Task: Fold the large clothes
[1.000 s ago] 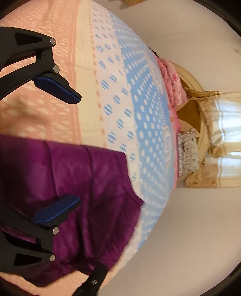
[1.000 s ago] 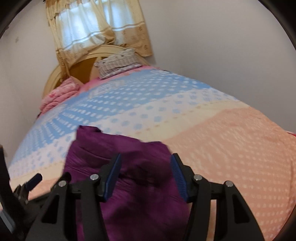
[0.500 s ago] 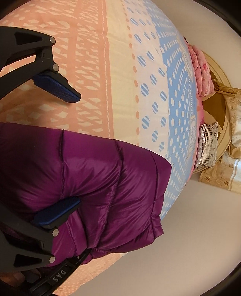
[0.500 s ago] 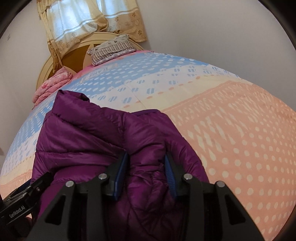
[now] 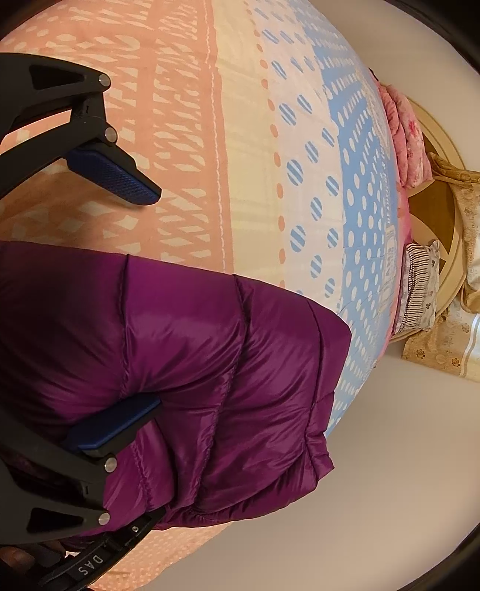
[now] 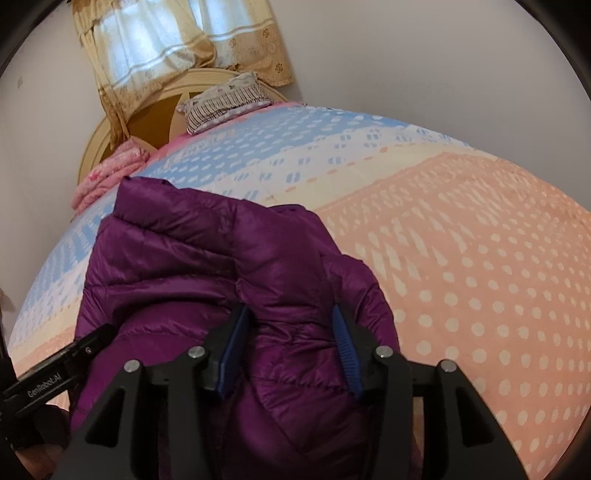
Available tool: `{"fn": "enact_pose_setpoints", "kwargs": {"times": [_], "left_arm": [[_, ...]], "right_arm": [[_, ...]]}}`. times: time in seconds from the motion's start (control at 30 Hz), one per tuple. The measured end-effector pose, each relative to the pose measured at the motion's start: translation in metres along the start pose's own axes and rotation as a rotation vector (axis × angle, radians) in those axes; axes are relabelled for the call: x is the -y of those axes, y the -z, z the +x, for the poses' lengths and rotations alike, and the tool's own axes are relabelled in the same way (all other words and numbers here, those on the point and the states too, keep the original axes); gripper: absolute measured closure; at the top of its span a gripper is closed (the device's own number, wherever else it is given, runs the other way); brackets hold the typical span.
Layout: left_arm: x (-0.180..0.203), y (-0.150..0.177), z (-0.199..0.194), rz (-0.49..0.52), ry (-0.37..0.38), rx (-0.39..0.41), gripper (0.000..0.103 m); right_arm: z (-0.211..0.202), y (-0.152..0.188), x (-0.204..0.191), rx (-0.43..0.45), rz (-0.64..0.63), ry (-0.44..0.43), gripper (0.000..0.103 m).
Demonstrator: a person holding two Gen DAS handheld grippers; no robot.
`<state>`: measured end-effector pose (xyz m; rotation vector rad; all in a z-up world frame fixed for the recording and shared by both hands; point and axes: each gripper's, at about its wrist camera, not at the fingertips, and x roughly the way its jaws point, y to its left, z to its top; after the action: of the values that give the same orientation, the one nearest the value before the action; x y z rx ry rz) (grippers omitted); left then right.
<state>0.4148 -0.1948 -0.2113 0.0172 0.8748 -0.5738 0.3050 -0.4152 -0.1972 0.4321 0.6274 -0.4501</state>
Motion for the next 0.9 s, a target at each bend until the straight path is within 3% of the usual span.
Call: {"fn": "enact_pose_setpoints", "kwargs": {"times": [0.17,0.27,0.3,0.33,0.4,0.63,0.67,0.77,0.83,0.9], "left_arm": [[0.0,0.0,0.0,0.003,-0.003,0.001,0.001],[0.0,0.0,0.0,-0.003,0.003,-0.001,0.001],[0.0,0.0,0.0,-0.001,0.001,0.0,0.001],[0.001,0.0,0.0,0.004,-0.003,0.002,0.001],[0.001,0.0,0.0,0.012,-0.007,0.002,0.001],[0.007,0.001,0.002,0.047,0.031,-0.011,0.001],[0.009,0.002,0.002,0.053,0.038,-0.01,0.005],[0.016,0.004,-0.001,0.092,0.099,0.001,0.029],[0.02,0.006,-0.005,0.111,0.103,0.013,0.037],[0.021,0.007,-0.011,0.112,0.106,0.024,0.054]], "right_arm": [[-0.013,0.005,0.004,0.062,0.007,0.005,0.043],[-0.027,0.008,0.01,0.141,0.042,0.048,0.022],[-0.024,0.009,0.013,0.125,0.054,0.057,0.015],[-0.016,0.009,0.014,0.077,0.06,0.051,0.016],[0.002,0.01,0.021,-0.026,0.102,-0.002,0.02],[0.019,0.007,0.017,-0.114,0.076,-0.083,0.029],[0.02,0.007,0.017,-0.12,0.075,-0.099,0.03],[0.022,0.007,0.017,-0.129,0.071,-0.153,0.042],[0.021,0.009,0.021,-0.127,0.083,-0.209,0.058],[0.019,0.009,0.026,-0.126,0.099,-0.252,0.067]]}}
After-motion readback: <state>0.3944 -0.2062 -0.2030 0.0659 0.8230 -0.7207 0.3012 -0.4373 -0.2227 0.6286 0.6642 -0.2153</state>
